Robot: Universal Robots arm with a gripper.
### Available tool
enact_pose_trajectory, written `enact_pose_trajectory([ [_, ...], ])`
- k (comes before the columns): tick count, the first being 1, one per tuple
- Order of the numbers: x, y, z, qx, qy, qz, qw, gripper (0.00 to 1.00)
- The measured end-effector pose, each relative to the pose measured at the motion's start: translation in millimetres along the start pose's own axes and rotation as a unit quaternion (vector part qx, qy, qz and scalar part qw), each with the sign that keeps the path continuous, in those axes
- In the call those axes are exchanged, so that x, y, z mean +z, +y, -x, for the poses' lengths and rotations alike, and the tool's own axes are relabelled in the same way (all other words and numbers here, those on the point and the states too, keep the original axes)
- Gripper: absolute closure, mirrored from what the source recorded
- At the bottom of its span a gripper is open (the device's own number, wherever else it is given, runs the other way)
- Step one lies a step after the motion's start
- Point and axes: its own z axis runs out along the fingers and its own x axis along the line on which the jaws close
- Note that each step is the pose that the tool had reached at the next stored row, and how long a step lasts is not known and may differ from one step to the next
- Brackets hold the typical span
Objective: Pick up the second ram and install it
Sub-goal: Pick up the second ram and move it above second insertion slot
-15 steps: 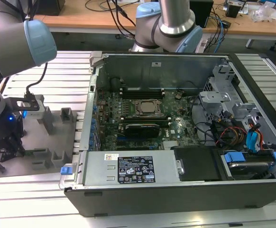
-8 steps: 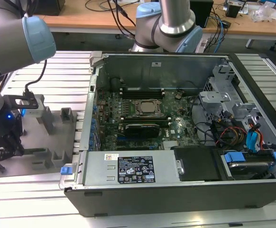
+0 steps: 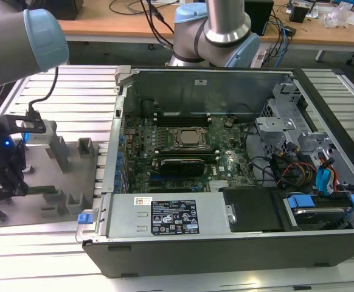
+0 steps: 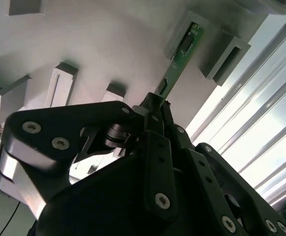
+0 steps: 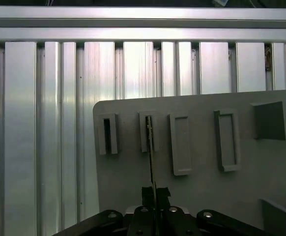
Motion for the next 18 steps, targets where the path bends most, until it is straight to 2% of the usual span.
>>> enact_pose_trajectory([
  [2, -6.4, 0.3, 0.2, 0.000, 0.0000, 0.0000, 1.0000, 0.86],
  [6, -13.4, 0.6, 0.3, 0.000, 0.0000, 0.0000, 1.0000, 0.86],
  [11, -30.3, 1.3, 0.7, 0.000, 0.0000, 0.0000, 1.0000, 0.86],
  [18, -46.8, 2.0, 1.1, 0.000, 0.0000, 0.0000, 1.0000, 0.86],
])
